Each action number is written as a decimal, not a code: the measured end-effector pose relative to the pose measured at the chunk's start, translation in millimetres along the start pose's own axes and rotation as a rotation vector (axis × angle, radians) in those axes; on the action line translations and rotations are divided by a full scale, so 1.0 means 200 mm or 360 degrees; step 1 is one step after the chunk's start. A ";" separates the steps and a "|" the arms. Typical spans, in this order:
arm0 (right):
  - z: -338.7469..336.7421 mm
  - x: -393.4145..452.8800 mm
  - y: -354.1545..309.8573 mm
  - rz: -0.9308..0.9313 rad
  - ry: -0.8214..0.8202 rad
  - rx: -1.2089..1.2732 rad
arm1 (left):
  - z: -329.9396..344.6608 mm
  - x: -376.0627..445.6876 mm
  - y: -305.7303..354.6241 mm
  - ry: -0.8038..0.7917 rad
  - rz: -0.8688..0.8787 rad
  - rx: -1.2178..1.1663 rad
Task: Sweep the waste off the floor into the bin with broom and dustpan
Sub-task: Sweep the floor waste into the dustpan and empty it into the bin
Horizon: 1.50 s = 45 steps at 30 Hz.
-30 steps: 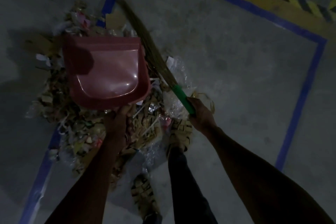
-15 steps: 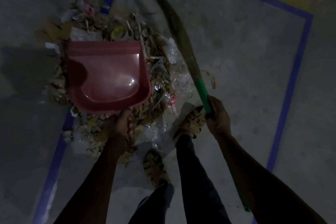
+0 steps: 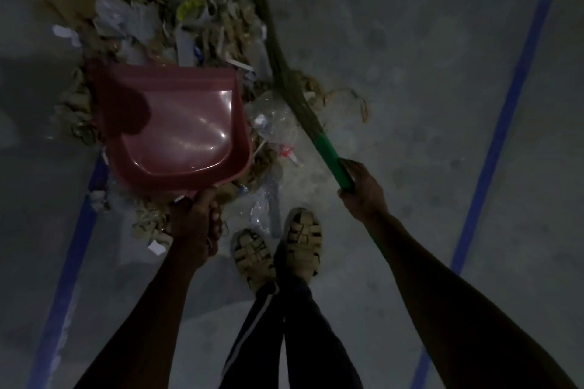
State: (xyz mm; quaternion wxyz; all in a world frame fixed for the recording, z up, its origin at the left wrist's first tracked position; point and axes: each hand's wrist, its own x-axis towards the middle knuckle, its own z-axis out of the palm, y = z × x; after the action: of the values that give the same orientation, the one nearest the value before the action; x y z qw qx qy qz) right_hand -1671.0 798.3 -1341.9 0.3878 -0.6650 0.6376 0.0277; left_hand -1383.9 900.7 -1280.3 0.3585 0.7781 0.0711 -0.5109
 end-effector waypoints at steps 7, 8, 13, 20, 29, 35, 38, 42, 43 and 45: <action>-0.10 -0.23 0.14 0.0090 0.0442 0.0252 | 0.08 -0.09 -0.04 -0.0010 0.0085 -0.0010; -0.11 -0.25 0.16 0.0146 0.0468 0.0236 | 0.09 -0.10 -0.03 -0.0004 0.0067 0.0014; -0.13 -0.31 0.26 0.0553 0.0199 0.0101 | 0.18 -0.14 -0.01 -0.0019 -0.0008 -0.0018; -0.01 -0.43 0.32 0.0306 -0.0182 0.0136 | 0.21 -0.21 -0.04 -0.0108 -0.0040 0.0051; 0.28 -0.74 0.40 0.0225 0.0355 0.0400 | 0.10 -0.14 -0.22 -0.0153 0.0137 -0.0074; 0.46 -0.95 0.24 0.0703 0.0225 0.0256 | -0.32 -0.19 -0.37 -0.0249 0.0163 -0.0014; 0.55 -1.00 0.13 0.0780 0.0007 0.0320 | -0.60 -0.20 -0.42 -0.0237 0.0198 0.0045; 0.65 -1.02 -0.06 0.0696 -0.0085 0.0531 | -0.90 -0.19 -0.51 -0.0122 0.0150 0.0023; 0.68 -1.03 -0.09 0.0691 -0.0069 0.0589 | -0.93 -0.18 -0.54 -0.0079 0.0134 0.0004; 0.72 -1.04 -0.11 0.0660 0.0033 0.0723 | -0.99 -0.16 -0.57 -0.0040 0.0108 -0.0074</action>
State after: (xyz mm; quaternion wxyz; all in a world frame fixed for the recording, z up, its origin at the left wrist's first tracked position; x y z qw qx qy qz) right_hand -1623.6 1047.4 -1320.8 0.5061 -0.4174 0.7535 -0.0437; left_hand -1307.3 1117.5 -1264.5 0.3943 0.7651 0.0522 -0.5064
